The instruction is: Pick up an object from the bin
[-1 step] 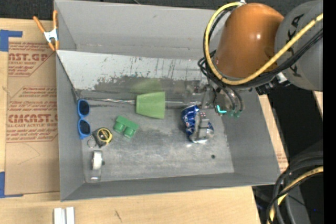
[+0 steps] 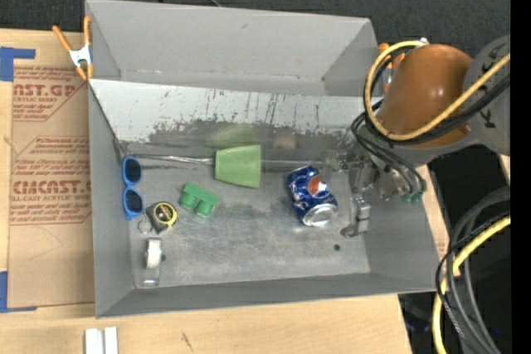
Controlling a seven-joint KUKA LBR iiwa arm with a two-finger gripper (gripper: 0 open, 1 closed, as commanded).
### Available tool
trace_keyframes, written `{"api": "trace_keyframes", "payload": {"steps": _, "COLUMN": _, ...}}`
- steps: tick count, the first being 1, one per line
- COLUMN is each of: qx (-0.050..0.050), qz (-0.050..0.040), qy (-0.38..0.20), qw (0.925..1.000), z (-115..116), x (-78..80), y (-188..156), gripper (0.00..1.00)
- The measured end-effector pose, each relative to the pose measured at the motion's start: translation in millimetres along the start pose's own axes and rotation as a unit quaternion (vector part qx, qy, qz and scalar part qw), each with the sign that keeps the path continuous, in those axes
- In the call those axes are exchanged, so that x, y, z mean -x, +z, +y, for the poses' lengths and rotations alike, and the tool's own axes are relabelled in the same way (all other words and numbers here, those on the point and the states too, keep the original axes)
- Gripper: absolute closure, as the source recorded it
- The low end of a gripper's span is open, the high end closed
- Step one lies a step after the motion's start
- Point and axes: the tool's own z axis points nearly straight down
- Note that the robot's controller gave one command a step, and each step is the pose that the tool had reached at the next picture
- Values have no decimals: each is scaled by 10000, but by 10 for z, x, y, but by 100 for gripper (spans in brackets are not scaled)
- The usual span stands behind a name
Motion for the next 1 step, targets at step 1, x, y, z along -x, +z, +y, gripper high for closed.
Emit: {"api": "trace_keyframes", "payload": {"steps": 1, "qx": 18, "qz": -42, "qy": 359, "qw": 9993, "z": 174, "x": 310, "y": 730, "gripper": 0}}
